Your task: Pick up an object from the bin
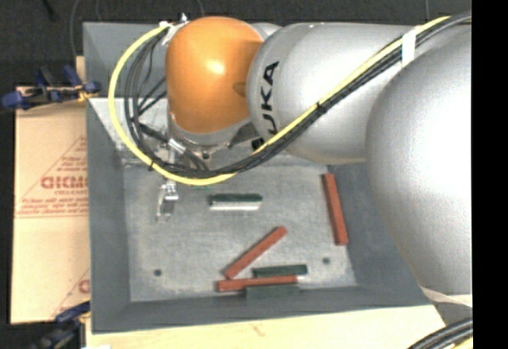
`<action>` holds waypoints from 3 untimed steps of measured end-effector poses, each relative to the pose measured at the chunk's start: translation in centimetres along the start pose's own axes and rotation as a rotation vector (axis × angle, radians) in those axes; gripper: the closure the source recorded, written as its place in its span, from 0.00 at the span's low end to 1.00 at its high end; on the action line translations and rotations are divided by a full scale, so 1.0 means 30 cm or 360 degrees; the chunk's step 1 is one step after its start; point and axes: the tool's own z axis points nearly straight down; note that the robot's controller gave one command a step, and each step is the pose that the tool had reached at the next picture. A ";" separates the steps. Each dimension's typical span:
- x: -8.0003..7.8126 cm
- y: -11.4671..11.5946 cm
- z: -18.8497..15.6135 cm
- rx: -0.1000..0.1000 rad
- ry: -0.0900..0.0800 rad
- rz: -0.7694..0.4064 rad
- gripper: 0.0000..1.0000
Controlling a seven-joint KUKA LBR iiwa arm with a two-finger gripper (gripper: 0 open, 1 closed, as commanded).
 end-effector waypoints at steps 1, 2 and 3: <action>-0.007 -0.003 -0.015 -0.0003 -0.0011 0.0006 0.00; 0.085 0.002 0.094 0.0000 -0.0020 -0.0131 0.00; 0.114 0.017 0.312 -0.0003 -0.0018 -0.0203 0.00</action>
Offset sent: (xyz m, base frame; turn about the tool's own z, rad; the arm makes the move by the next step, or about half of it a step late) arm -0.0861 0.0079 -0.0984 -0.2585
